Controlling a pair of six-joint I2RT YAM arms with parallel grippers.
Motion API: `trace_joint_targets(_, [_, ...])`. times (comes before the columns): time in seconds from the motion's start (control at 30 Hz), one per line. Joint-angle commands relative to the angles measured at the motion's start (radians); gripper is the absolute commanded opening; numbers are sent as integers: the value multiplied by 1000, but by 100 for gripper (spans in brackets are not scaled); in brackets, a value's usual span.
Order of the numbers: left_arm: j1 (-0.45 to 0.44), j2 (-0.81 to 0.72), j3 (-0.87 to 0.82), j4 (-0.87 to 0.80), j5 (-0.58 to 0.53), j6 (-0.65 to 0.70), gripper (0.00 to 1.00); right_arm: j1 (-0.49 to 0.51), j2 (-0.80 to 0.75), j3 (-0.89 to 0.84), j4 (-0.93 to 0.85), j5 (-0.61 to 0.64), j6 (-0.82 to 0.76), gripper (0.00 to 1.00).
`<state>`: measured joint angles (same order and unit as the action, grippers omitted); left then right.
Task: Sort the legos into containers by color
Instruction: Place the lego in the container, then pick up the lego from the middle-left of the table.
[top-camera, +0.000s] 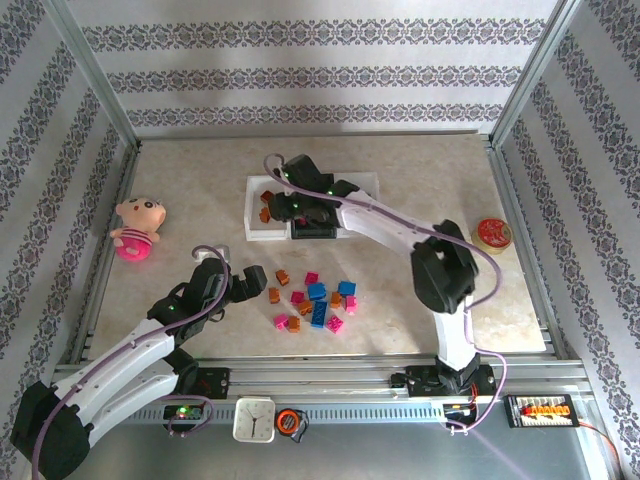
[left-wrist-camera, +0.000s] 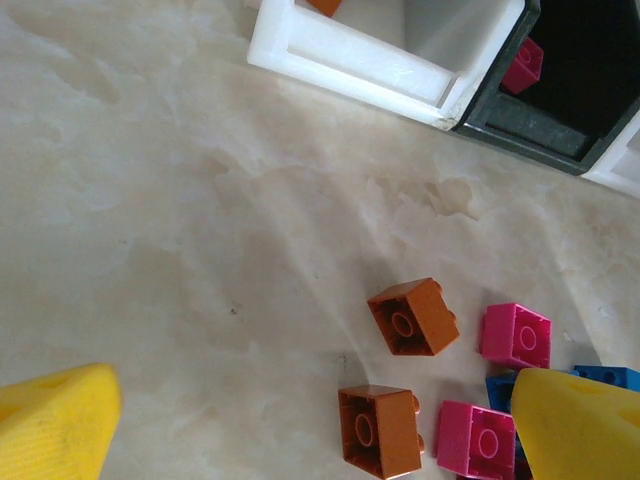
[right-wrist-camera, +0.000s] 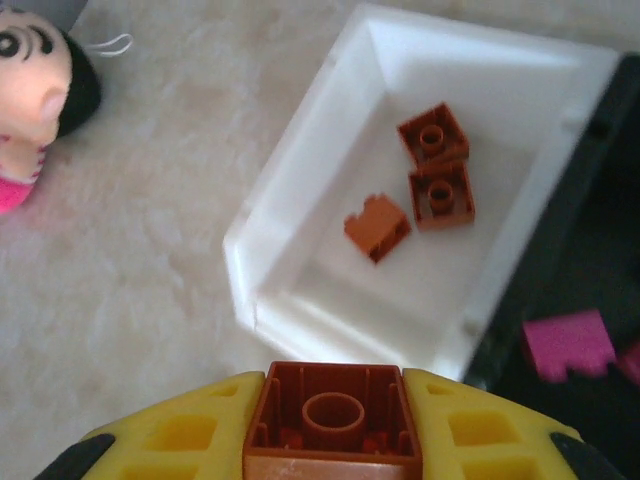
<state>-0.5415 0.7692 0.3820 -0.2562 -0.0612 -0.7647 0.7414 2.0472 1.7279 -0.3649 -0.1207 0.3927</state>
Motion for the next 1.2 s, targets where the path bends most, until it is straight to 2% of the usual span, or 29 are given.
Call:
trace_joint_targets(0.0, [5,-17,12,-32,13,4,100,-6,132,168,-40,-7,-3,25])
trace_joint_targets(0.17, [6,-20,9,-23,67,21,100,-10,288,365,-120,28,20,35])
trace_joint_targets(0.33, [5,-6,18,-30,117,45,100,-10,344,482,-144,14,28,59])
trace_joint_targets(0.47, [5,25,34,-26,163,61,99,-13,308,478,-147,15,21,63])
trace_joint_targets(0.57, [3,72,50,-12,212,69,89,-17,228,377,-117,18,15,63])
trace_joint_targets(0.63, [-9,121,62,9,242,74,79,-23,152,266,-72,16,16,63])
trace_joint_targets(0.73, [-46,198,79,44,250,81,70,-35,45,90,-7,11,31,63])
trace_joint_targets(0.9, [-96,326,120,91,238,109,67,-63,-127,-180,105,-10,62,63])
trace_joint_targets(1.03, [-107,434,163,71,209,120,56,-83,-254,-350,148,-9,68,63])
trace_joint_targets(1.17, [-110,508,188,61,207,119,49,-98,-372,-494,176,0,71,64])
